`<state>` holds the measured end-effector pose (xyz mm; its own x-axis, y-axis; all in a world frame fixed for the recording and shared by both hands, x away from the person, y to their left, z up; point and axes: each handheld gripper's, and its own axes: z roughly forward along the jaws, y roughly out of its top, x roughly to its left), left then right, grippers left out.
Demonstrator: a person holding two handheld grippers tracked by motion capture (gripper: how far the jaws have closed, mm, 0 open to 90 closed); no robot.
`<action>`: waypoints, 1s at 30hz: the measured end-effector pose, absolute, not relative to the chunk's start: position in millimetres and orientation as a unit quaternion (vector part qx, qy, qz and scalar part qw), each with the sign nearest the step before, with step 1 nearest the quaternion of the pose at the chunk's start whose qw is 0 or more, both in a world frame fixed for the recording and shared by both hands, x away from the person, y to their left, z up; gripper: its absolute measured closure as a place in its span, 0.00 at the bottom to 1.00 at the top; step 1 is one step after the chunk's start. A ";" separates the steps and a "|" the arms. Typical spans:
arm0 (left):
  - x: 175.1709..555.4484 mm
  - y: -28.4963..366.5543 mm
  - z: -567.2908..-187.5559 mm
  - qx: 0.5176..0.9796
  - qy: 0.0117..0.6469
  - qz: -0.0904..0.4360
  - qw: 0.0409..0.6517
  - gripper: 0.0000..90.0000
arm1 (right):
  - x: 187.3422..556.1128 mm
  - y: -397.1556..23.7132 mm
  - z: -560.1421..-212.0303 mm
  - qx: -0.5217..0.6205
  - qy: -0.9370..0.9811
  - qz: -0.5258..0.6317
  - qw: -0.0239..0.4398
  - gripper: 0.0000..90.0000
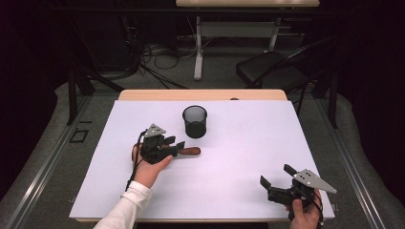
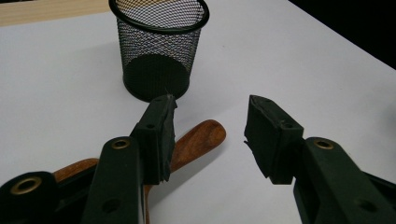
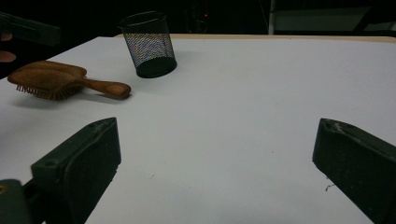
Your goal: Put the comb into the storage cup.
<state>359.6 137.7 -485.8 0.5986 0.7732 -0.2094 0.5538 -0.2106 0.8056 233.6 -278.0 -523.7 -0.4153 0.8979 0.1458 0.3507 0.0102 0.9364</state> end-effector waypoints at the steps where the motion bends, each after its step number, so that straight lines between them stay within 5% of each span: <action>1: 360.1 136.7 -486.6 0.768 0.434 0.119 0.457 0.58 | 233.7 -278.0 -523.8 0.472 0.660 0.522 0.262 0.01; 14: 371.3 121.4 -496.4 0.776 0.444 0.122 0.432 0.64 | 234.5 -278.2 -524.3 0.473 0.660 0.522 0.260 0.02; 30: 382.4 101.4 -508.3 0.786 0.455 0.105 0.406 0.84 | 234.9 -279.7 -524.8 0.476 0.658 0.523 0.258 0.04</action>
<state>382.4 101.4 -508.3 0.5639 0.8004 -0.2035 0.6295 -0.2571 0.7333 234.9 -279.7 -524.8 -0.4138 0.8966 0.1575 0.3559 0.0001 0.9345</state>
